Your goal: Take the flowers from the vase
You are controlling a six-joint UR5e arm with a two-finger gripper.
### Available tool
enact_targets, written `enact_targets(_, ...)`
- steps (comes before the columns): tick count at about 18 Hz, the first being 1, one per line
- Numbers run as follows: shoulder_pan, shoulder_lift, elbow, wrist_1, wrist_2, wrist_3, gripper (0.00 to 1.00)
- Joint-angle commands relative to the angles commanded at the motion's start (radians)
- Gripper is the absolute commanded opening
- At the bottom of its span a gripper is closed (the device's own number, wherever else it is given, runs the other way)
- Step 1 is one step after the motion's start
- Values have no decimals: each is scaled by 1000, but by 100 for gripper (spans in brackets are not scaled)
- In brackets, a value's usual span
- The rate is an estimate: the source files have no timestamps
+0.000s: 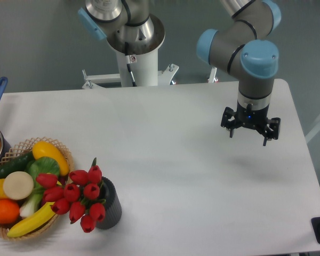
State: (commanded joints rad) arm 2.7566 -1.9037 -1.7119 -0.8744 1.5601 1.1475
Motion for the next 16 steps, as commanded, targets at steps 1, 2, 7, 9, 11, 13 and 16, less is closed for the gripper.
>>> enact_targets(1,0,-2,-2,0,2,-6,100)
enact_targets(2,0,-2,-2,0,0,-9,100)
enact_targets(7,-9,0,-38,142,-101,-73,100)
enact_targets(9,-32,0,-32,179,-127,-145,100)
enact_targets(11,-70,-3,-12,186,-144,-153,100)
enact_targets(13,-93,-17,6,201,-225,-152,100)
enact_targets(16,-126,-46,8,291,-317,-147,100)
